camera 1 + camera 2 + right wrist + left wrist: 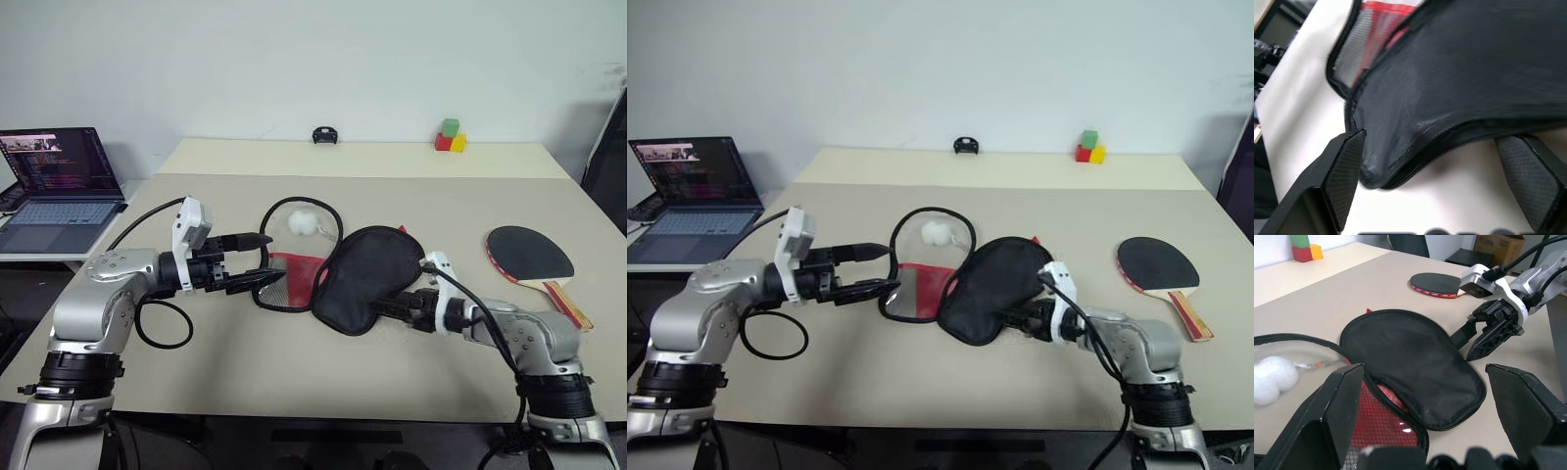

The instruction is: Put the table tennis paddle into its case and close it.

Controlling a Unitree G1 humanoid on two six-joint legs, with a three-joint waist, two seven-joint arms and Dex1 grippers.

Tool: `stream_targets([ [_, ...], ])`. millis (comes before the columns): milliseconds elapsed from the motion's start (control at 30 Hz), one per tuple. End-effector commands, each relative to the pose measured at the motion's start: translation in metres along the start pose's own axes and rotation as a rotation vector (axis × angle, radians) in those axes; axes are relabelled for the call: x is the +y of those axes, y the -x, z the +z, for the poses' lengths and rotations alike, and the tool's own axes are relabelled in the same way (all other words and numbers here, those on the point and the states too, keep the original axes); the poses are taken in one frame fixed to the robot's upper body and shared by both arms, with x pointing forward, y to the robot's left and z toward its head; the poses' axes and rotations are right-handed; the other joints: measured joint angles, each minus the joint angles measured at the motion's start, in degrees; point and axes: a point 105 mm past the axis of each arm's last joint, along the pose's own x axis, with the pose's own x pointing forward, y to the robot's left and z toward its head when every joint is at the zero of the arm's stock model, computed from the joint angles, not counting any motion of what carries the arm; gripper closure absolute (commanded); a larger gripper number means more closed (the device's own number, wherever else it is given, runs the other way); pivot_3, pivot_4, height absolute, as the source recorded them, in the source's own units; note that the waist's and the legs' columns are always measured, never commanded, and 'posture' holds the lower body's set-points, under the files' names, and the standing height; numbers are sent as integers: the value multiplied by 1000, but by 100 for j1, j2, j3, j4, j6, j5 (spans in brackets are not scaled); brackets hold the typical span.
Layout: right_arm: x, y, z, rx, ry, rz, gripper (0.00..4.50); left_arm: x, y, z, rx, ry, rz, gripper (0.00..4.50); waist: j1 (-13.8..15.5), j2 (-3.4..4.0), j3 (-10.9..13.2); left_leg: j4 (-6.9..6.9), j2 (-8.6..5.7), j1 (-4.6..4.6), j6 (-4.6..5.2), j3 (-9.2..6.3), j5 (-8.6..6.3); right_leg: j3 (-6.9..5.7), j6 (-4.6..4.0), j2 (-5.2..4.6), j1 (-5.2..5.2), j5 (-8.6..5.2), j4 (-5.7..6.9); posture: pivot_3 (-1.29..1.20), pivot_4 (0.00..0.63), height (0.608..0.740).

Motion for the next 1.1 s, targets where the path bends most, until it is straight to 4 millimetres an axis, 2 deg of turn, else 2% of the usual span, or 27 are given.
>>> stream_targets([
  [33, 7, -7, 6, -14, 13, 18, 19, 0, 5, 10, -9, -49, 14, 167, -2, 0, 0, 0, 0, 0, 0, 0, 0, 0, 0, 0, -1, 0, 0, 0, 150, 740],
  [67, 8, -9, 4, -10, 14, 19, 19, 0, 5, 9, -8, -49, 16, 167, -2, 0, 0, 0, 0, -1, 0, 0, 0, 0, 0, 0, -2, 0, 1, 0, 150, 740],
  [200, 7, -12, -1, 8, 15, 4, 844, -1, 6, 6, -2, -48, 23, 167, -5, 0, 0, -1, 0, -2, 0, 1, 0, 2, 0, 0, -5, 0, 2, 0, 150, 740],
  [533, 7, -2, -9, 56, 10, 10, 4382, -7, 9, -1, 22, -44, 10, 167, -4, 0, 0, -1, 0, -5, 0, 1, 0, 3, 0, 0, -8, 0, 2, 0, 150, 740],
  [867, 4, 31, -26, 189, 42, 34, 4446, -20, 8, -12, 58, -32, -34, 167, 5, 0, 0, -2, 0, -9, 2, 0, -1, 2, 0, -1, -8, 0, -2, 0, 150, 740],
  [1100, -15, 55, -23, 259, 84, -11, 4446, -24, 4, -16, 74, -32, -61, 167, 5, -1, 1, -2, 0, -9, 3, 1, -1, 1, 0, 0, -6, 0, -2, 0, 150, 740],
])
